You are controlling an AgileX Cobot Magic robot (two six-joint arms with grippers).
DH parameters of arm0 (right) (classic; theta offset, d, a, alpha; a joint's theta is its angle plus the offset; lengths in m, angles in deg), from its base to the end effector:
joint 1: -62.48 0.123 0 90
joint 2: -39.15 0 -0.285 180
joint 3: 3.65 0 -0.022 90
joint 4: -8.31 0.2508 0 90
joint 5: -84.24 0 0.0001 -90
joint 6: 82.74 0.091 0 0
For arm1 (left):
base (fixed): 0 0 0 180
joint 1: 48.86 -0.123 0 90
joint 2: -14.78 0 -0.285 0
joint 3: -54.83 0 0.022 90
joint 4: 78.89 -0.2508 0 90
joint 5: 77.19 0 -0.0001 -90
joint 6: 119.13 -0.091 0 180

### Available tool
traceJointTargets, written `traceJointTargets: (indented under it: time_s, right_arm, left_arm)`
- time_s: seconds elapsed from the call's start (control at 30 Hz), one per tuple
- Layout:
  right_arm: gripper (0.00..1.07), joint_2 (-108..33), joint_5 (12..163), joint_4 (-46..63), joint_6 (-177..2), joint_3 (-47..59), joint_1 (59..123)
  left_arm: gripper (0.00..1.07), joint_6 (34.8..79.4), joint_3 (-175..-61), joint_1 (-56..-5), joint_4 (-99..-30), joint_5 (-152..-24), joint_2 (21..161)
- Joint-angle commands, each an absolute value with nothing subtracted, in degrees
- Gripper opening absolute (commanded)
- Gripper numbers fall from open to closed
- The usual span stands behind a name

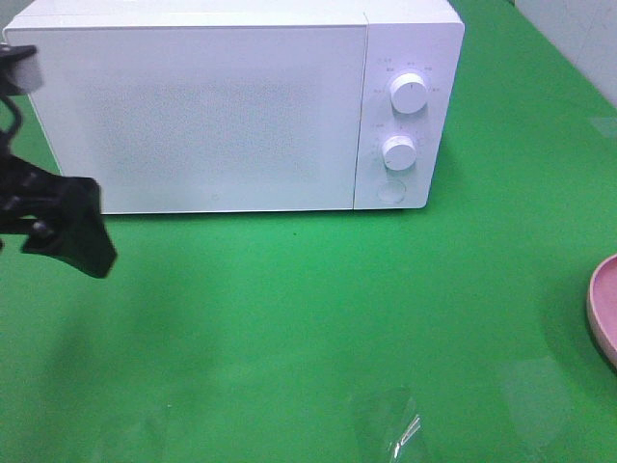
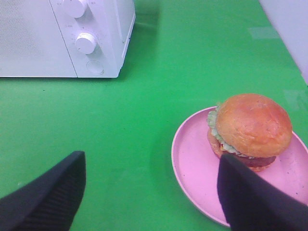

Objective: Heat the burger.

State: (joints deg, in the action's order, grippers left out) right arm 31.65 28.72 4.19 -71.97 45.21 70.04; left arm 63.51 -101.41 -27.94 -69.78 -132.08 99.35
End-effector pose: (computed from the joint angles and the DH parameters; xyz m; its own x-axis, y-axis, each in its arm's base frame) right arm -0.0009 -0.0056 0.2836 -0.3756 0.0979 -0.9216 -0.0220 0.9932 0.1144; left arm 0.2242 -0.0983 0.2625 -0.9378 0.2124 -0.2746 0.2631 0.9509 -0.1631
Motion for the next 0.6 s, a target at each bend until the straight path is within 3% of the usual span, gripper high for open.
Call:
traceJointTargets:
  time_s: [0.03, 0.07, 0.1, 0.13, 0.27, 0.6]
  right_arm:
    - [0.73, 33.1, 29.3, 4.5, -72.6, 45.3, 69.6]
    - [0.73, 33.1, 29.3, 4.5, -72.6, 45.3, 69.6]
    - [0.73, 33.1, 29.3, 4.5, -72.6, 45.3, 69.6]
    - [0.73, 33.1, 29.3, 4.5, -72.6, 45.3, 69.6]
    - [0.73, 33.1, 29.3, 4.5, -72.6, 45.3, 69.6]
    - [0.73, 33.1, 29.3, 4.5, -72.6, 45.3, 69.6]
  left_arm:
    - [1.00, 61.2, -101.3, -34.9, -69.9, -137.0, 96.8]
    - [1.00, 61.2, -101.3, -34.9, -69.9, -137.0, 96.8]
    - [1.00, 60.9, -101.3, -39.3, -70.0, -139.5, 95.4]
    - [1.00, 60.9, -101.3, -39.3, -70.0, -139.5, 95.4]
    - [1.00, 59.7, -101.2, -47.9, -70.2, -146.6, 90.3]
    - [1.00, 59.7, -92.7, -48.9, -72.1, -146.2, 75.4]
